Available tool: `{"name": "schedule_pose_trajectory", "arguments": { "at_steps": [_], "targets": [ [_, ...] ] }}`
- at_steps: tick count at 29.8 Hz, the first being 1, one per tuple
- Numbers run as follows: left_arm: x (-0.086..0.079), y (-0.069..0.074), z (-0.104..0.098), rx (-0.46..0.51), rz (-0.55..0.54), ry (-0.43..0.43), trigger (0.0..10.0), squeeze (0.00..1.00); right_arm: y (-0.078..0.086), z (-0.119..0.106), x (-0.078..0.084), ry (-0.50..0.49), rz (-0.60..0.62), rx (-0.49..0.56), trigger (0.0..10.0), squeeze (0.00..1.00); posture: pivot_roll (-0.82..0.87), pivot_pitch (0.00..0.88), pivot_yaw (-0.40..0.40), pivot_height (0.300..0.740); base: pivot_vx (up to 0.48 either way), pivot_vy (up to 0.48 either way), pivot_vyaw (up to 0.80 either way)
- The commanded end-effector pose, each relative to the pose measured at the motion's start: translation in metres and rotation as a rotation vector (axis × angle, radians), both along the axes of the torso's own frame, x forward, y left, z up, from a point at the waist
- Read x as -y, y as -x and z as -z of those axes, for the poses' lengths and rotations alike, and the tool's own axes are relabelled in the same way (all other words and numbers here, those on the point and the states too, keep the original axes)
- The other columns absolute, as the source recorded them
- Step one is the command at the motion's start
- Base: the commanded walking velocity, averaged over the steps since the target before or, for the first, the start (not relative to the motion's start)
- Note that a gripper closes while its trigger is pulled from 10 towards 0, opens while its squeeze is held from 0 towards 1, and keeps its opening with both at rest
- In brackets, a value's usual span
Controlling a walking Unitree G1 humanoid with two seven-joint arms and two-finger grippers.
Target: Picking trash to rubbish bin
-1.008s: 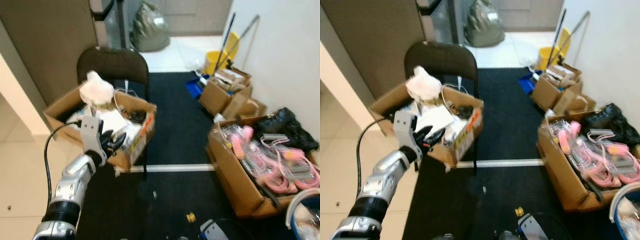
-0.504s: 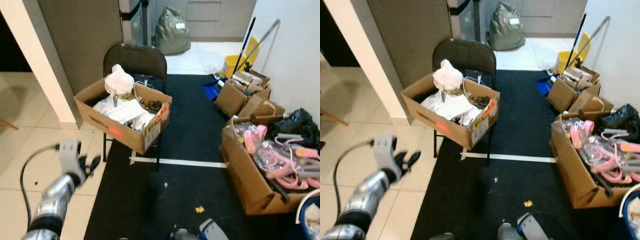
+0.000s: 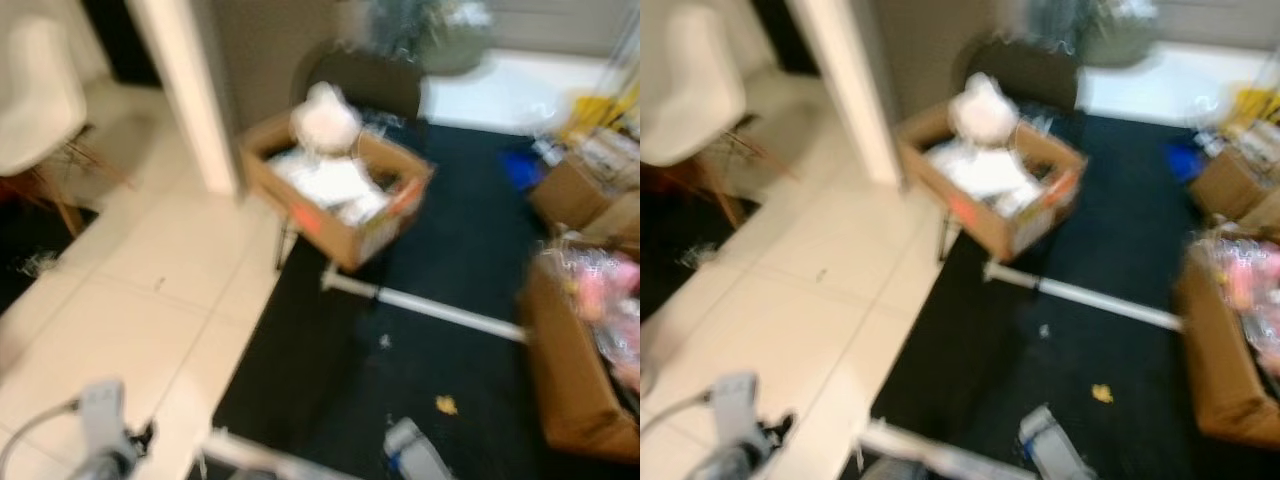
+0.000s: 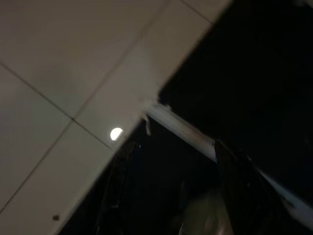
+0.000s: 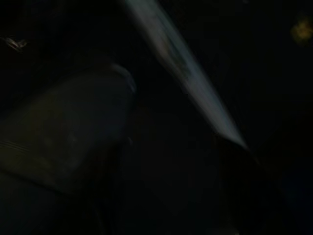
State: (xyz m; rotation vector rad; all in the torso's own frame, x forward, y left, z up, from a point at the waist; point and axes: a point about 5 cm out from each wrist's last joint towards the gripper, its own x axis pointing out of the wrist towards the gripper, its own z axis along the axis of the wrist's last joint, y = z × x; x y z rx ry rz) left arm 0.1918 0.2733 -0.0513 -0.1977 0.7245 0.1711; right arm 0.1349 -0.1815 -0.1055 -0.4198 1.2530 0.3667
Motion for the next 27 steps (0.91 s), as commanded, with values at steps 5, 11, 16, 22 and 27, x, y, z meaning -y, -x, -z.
{"name": "schedule_pose_trajectory", "arguments": {
  "at_steps": [5,11,16,22,27],
  "targets": [
    [-0.004,-0.017,-0.013,0.08,0.0,-0.026,10.0,0.0,0.0,0.0,0.004,0.007,0.01,0.008,10.0,0.0,0.04,0.069,-0.019,0.74,0.48,0.0,0.0],
    [0.005,-0.019,-0.008,0.032,0.004,-0.045,10.0,0.0,0.001,0.0,0.003,0.004,0.0,0.008,10.0,0.0,0.06,0.062,-0.021,0.74,-0.08,0.0,0.0],
    [0.005,-0.019,-0.008,0.026,0.008,-0.072,10.0,0.0,0.002,0.0,0.002,-0.001,0.001,0.007,10.0,0.0,0.06,0.074,-0.012,0.74,-0.48,0.0,0.0],
    [0.006,-0.023,-0.011,0.059,0.029,-0.076,10.0,0.0,0.003,0.001,-0.001,-0.012,0.005,0.003,10.0,0.0,0.06,0.065,-0.004,0.74,0.0,0.0,0.0],
    [0.008,-0.025,-0.011,0.068,0.04,-0.058,10.0,0.0,0.003,0.001,-0.002,-0.013,0.011,0.001,10.0,0.0,0.06,0.062,0.004,0.74,0.0,0.0,0.0]
  ]
}}
